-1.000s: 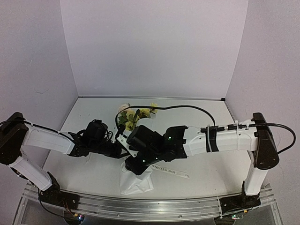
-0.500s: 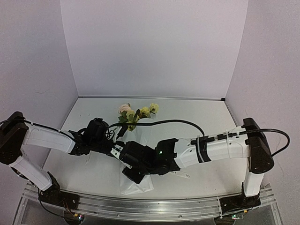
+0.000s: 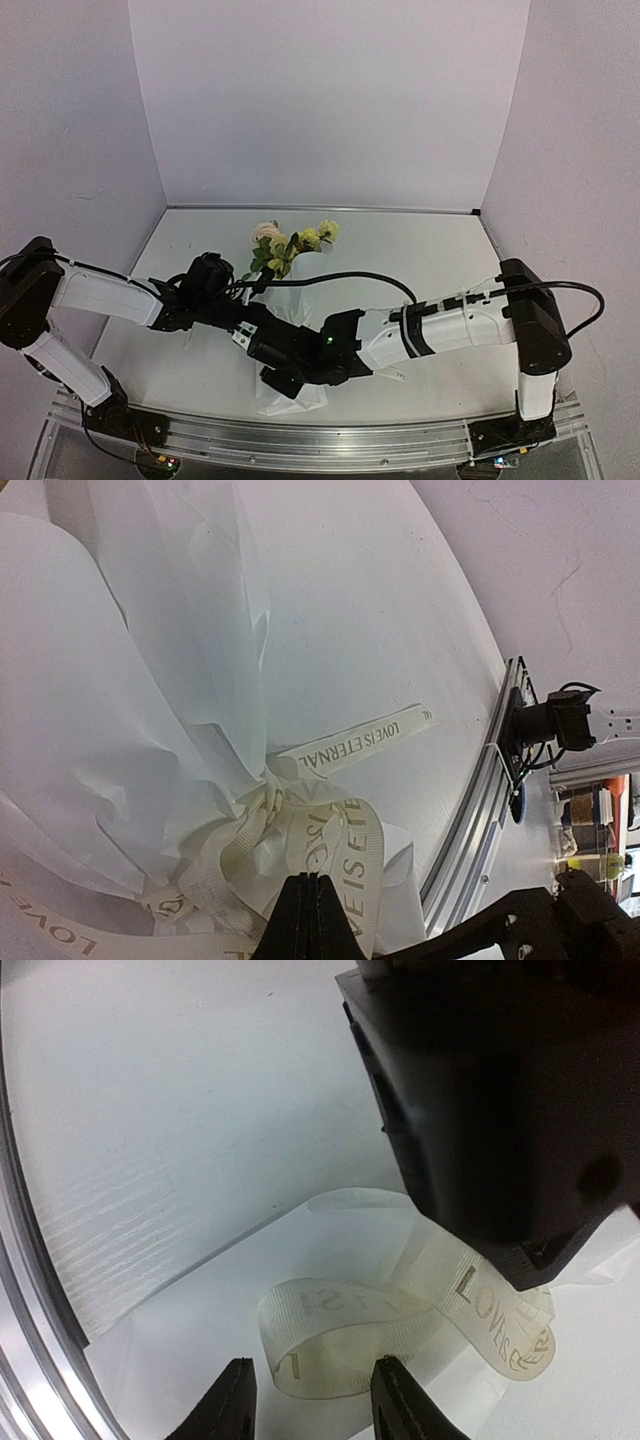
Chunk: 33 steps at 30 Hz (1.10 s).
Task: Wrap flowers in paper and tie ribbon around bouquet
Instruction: Tie the ribbon around the folded bouquet.
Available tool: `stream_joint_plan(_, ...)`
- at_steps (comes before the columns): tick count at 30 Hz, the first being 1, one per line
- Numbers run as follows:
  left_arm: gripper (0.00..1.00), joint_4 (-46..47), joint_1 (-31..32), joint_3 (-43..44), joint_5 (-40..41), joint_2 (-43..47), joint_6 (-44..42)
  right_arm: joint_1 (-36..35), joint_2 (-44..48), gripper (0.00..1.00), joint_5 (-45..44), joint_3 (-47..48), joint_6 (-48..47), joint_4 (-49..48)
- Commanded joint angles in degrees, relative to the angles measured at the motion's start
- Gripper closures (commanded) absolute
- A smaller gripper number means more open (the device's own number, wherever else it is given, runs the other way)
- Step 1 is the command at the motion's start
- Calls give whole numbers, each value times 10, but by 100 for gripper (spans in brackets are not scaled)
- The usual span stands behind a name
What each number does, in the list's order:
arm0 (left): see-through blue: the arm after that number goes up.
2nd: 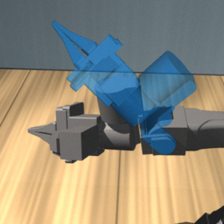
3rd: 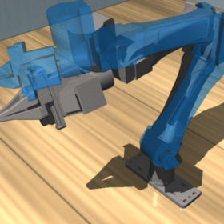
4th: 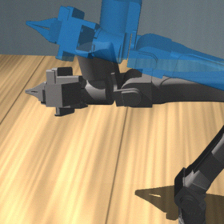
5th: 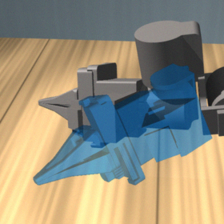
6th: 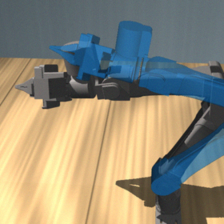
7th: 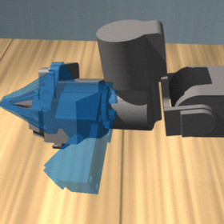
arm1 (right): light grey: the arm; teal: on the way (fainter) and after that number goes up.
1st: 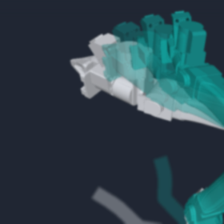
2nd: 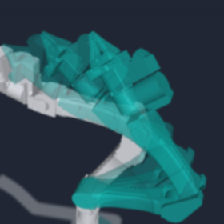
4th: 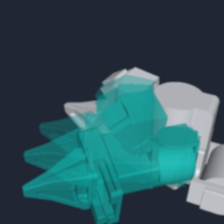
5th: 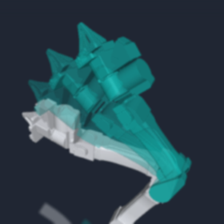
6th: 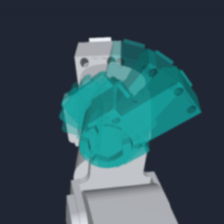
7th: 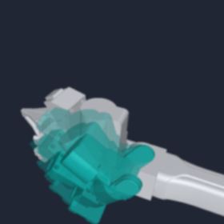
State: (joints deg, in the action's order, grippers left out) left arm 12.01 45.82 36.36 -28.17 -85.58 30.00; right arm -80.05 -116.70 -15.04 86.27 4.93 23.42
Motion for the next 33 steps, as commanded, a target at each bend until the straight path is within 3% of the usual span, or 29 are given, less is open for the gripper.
stream_joint_plan(1,100,8,2,19,-11,-4,-7,-3,-13,60,-23,30,-2,-10)
stream_joint_plan(9,100,6,2,17,-15,-4,-8,-3,-19,70,-23,34,-3,-10)
stream_joint_plan(16,100,13,-1,15,-15,-2,-3,-3,-6,99,-27,21,4,-10)
stream_joint_plan(33,100,5,-19,12,20,10,4,2,78,100,-68,-49,64,-13)
